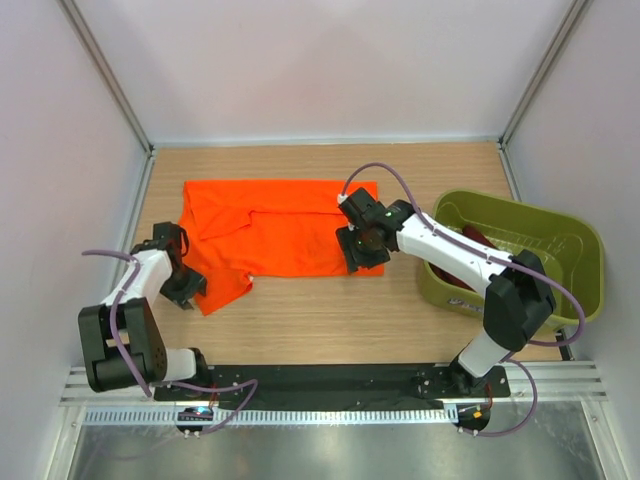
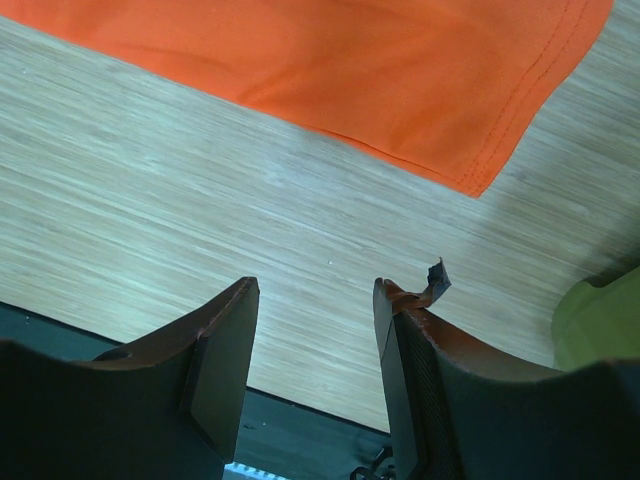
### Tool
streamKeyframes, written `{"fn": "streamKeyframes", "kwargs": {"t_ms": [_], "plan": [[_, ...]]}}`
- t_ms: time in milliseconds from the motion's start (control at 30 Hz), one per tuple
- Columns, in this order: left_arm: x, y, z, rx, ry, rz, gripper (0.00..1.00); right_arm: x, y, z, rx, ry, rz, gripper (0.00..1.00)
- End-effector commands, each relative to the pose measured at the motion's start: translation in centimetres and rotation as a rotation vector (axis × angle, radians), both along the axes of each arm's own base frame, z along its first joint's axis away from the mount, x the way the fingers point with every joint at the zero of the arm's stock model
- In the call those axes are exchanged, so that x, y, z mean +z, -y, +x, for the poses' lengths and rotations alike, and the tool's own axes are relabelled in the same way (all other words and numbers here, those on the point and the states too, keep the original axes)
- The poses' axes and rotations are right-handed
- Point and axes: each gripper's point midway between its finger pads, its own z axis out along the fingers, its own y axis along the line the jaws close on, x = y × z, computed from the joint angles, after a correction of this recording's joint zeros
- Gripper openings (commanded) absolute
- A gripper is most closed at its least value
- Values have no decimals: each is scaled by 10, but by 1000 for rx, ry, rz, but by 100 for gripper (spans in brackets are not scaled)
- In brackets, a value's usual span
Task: Fold and stack the t-shirts
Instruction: Fold the tshirt
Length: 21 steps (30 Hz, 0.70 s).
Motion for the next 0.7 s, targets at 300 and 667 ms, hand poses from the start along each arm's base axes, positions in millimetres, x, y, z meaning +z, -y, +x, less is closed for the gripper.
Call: {"fn": "streamKeyframes", "kwargs": {"t_ms": [300,667], "plan": [[-3,-21,47,-97,36,77,48,3,7,8,-20,56,1,56],[-12,-18,34,-47,-8,58,39,-4,29,18,-78,37,-25,56]]}}
